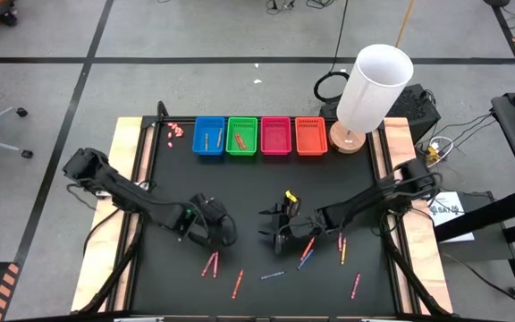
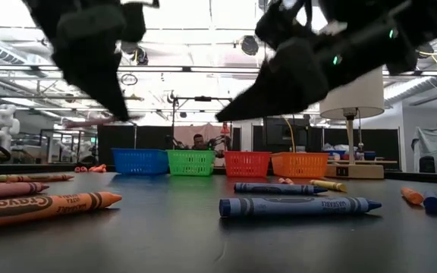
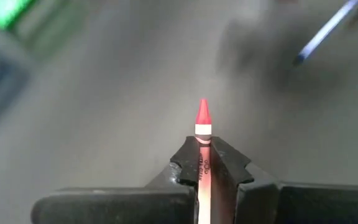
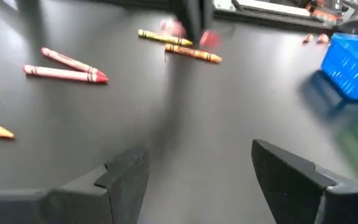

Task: Sort crayons
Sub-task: Put the red crayon into the orange bin

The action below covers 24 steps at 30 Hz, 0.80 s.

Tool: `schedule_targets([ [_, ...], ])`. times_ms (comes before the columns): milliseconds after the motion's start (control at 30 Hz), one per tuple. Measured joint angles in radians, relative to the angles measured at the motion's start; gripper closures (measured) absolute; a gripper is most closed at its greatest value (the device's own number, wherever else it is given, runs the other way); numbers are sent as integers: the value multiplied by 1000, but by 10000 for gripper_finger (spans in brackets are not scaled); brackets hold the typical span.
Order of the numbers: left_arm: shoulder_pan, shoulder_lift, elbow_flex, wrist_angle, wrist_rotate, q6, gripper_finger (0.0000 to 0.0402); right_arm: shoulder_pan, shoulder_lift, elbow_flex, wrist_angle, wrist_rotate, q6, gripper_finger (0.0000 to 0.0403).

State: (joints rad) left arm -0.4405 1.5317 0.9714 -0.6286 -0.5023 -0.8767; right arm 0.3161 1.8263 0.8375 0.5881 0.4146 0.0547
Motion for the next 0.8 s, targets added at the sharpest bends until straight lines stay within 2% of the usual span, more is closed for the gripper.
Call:
schedule_targets([
  [167,15,-68,4,186,-64,213,384,0,140,0,267,-20,58,138],
  [267,15,-79,3,344,-102,350,384,-3,208,0,498,-80,97,138],
  [367,14,-79,3,525,-113,496,384,-3,248,0,676,-81,117,138],
  [467,14,-71,3,677,-113,599,384,-3,255,0,748,-78,117,138],
  [600,13,-67,3,795,-89,678,384,-2,250,1,831,-78,79,138],
  [800,13,-61,3,829,-72,680,384,-2,249,1,942,-76,-1,138],
])
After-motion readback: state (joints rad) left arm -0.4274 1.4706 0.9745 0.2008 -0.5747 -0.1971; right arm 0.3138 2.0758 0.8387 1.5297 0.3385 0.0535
